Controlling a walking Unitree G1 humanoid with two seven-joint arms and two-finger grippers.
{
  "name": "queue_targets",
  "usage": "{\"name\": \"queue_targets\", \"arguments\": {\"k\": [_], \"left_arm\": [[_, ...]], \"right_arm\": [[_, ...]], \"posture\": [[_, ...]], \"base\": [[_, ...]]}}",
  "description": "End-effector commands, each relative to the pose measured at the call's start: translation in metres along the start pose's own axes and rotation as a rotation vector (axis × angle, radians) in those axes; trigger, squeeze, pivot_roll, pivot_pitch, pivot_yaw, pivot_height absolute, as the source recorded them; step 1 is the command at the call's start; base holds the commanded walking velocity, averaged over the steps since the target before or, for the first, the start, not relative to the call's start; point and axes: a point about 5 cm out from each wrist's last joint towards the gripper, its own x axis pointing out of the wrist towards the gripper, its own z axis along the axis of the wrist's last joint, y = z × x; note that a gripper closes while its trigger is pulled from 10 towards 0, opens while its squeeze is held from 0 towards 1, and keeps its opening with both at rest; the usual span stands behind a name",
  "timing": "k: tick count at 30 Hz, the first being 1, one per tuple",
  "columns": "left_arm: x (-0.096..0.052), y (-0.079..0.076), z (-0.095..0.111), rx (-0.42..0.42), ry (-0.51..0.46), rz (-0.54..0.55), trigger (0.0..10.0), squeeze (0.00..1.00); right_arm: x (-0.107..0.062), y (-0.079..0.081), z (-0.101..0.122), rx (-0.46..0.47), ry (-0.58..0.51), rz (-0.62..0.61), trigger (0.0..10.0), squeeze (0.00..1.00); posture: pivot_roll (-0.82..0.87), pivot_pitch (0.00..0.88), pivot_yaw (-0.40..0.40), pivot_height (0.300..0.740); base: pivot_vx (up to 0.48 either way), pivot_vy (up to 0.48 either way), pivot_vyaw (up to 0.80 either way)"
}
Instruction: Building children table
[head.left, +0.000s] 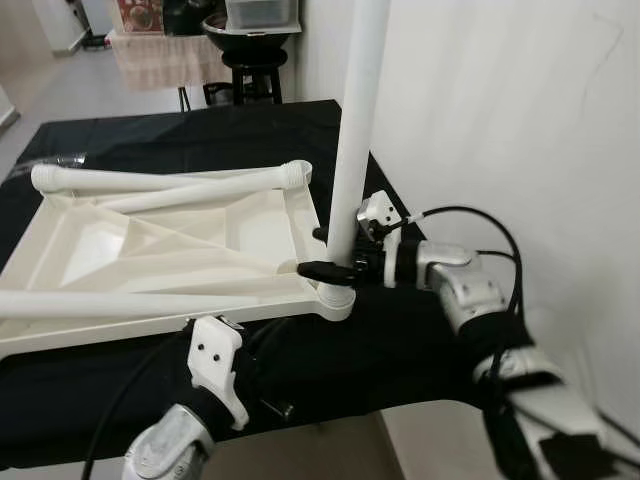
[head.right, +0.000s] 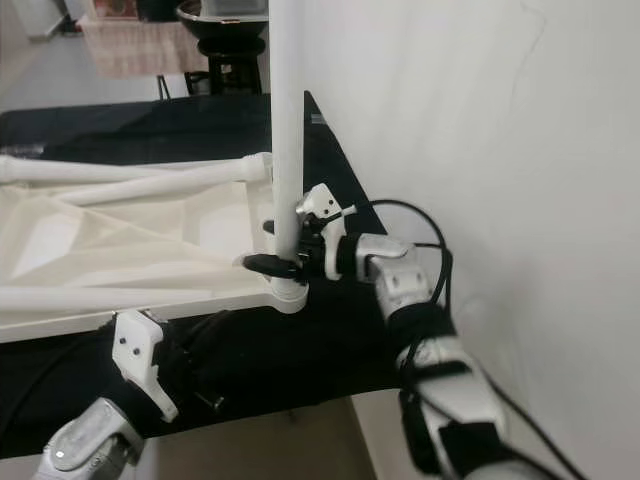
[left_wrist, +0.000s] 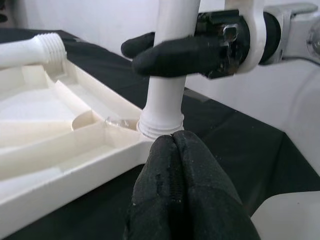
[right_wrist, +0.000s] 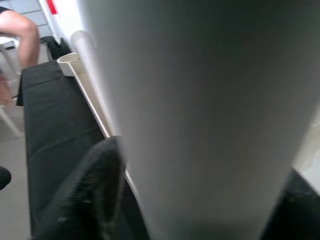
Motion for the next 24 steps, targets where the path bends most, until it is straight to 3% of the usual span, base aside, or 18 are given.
{"name": "queue_targets", "arguments": {"k": [1,10,16,18,20,21,22,23,24], "left_arm": [[-0.001,-0.003,-0.002,-0.001,0.018,-0.002,10.0,0.00],[-0.002,-0.004,-0.002,-0.002,0.021,-0.002,10.0,0.00],[-0.003,-0.004,-0.002,-0.001,0.024,-0.004,10.0,0.00],[-0.004,-0.003,-0.002,0.001,0.026,0.000,10.0,0.00],[-0.004,-0.002,-0.002,0.002,0.027,0.001,10.0,0.00],[-0.004,-0.001,-0.003,0.006,0.031,0.000,10.0,0.00],[-0.004,-0.001,-0.003,0.006,0.031,0.000,10.0,0.00],[-0.005,0.000,-0.003,0.008,0.033,-0.001,10.0,0.00],[-0.005,0.000,-0.003,0.008,0.033,-0.001,10.0,0.00]], "right_arm": [[0.000,-0.002,0.002,0.021,-0.035,0.015,0.0,0.00],[-0.003,-0.005,0.003,0.039,-0.060,0.035,0.0,0.00],[-0.007,-0.007,-0.001,0.028,-0.071,-0.018,0.0,0.00],[-0.014,-0.013,-0.011,0.014,-0.037,-0.162,0.0,0.00],[-0.016,-0.015,-0.015,0.016,-0.022,-0.228,0.0,0.00],[-0.018,-0.015,-0.030,0.059,-0.016,-0.475,0.0,0.00],[-0.018,-0.015,-0.030,0.059,-0.016,-0.475,0.0,0.00],[-0.023,-0.014,-0.040,0.092,-0.010,-0.657,0.0,0.00],[-0.023,-0.014,-0.040,0.092,-0.010,-0.657,0.0,0.00]], "posture": [[0.05,0.080,-0.078,0.740],[0.05,0.085,-0.079,0.740],[0.05,0.087,-0.074,0.740],[0.05,0.082,-0.073,0.740],[0.05,0.082,-0.073,0.740],[0.06,0.075,-0.079,0.740],[0.06,0.075,-0.079,0.740],[0.06,0.075,-0.079,0.740],[0.06,0.075,-0.079,0.740]], "base": [[0.000,0.000,0.00],[0.000,0.000,0.00],[0.000,0.000,0.00],[0.000,0.000,0.00],[0.000,0.000,0.00],[0.000,0.000,0.00],[0.000,0.000,0.00],[0.000,0.000,0.00],[0.000,0.000,0.00]]}}
